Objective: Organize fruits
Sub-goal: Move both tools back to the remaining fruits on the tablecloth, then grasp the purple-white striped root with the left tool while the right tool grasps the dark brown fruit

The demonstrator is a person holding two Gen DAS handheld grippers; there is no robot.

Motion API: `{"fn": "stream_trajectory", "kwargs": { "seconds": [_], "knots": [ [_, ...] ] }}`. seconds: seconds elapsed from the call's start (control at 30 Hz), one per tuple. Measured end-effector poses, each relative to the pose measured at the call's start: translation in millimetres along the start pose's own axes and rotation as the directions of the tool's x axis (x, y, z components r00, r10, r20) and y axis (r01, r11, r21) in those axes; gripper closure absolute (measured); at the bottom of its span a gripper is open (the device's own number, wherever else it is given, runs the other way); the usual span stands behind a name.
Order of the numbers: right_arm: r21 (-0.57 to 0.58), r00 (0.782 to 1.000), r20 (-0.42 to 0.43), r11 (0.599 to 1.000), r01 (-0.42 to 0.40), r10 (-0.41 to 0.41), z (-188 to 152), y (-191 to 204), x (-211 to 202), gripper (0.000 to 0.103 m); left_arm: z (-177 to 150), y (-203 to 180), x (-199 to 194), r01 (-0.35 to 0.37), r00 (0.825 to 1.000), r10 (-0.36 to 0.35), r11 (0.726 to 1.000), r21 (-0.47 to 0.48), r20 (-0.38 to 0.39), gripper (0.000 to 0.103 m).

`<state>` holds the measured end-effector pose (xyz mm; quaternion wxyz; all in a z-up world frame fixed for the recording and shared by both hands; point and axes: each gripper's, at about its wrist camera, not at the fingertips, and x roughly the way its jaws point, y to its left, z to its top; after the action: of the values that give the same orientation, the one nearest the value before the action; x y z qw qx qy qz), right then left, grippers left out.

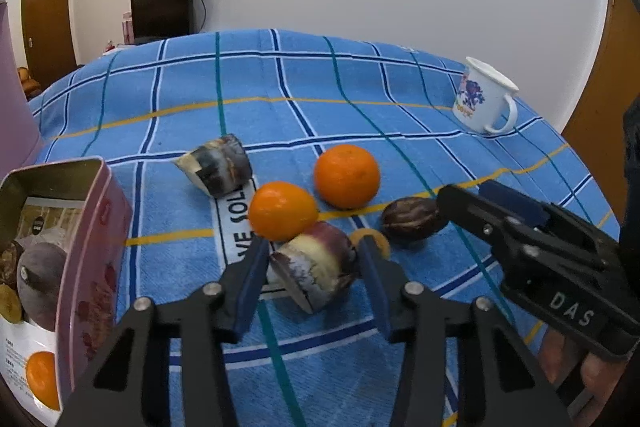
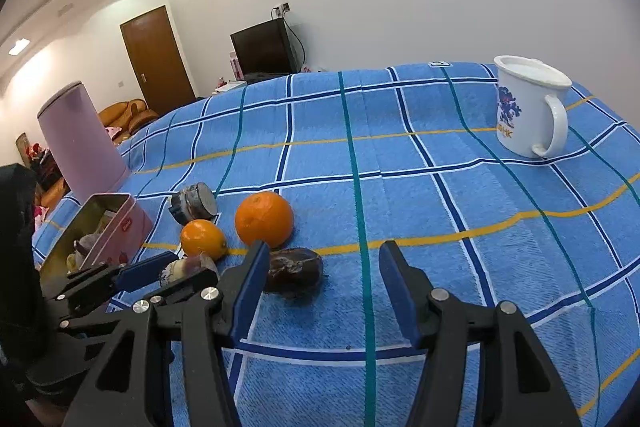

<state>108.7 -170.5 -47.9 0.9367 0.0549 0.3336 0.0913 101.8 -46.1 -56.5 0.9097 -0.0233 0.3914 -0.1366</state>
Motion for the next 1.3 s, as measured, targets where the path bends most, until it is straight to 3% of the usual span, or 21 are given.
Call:
{"fn": "stream_trajectory", "kwargs": {
  "seconds": [0.13, 0.3, 0.57, 0.8, 0.93, 1.3],
  "knots": [
    [-0.002, 1.000, -0.004, 1.000, 0.002, -0.002, 0, 0, 1, 0.044, -3, 5, -5, 0.018, 1.000, -0.018, 1.000, -0.002, 0.005, 0.055],
    [-0.009, 1.000, -0.026, 1.000, -0.003, 0.003, 1, 2, 5, 0.044, -5, 15, -15, -0.042, 0.998, 0.042, 0.999, 0.003, 0.045, 0.055],
    [-0.054, 0.995, -0.090, 0.997, -0.050, 0.045, 0, 13, 19, 0.044, -5, 23, -13, -0.009, 0.999, 0.010, 1.000, -0.023, 0.032, 0.055],
    [-0.007, 0.983, -0.164, 0.997, -0.082, 0.080, -2, 9, 35, 0.044, -5, 25, -14, -0.006, 0.999, 0.008, 0.999, -0.032, 0.033, 0.055],
    [-0.009, 0.982, -0.162, 0.995, -0.102, 0.099, -2, 10, 34, 0.056, -5, 23, -14, -0.010, 0.999, 0.011, 1.000, -0.023, 0.034, 0.055],
    [-0.040, 0.990, -0.108, 0.995, -0.095, 0.090, -1, 15, 23, 0.057, -7, 19, -22, -0.014, 0.997, 0.015, 1.000, -0.004, 0.075, 0.055]
  ]
}}
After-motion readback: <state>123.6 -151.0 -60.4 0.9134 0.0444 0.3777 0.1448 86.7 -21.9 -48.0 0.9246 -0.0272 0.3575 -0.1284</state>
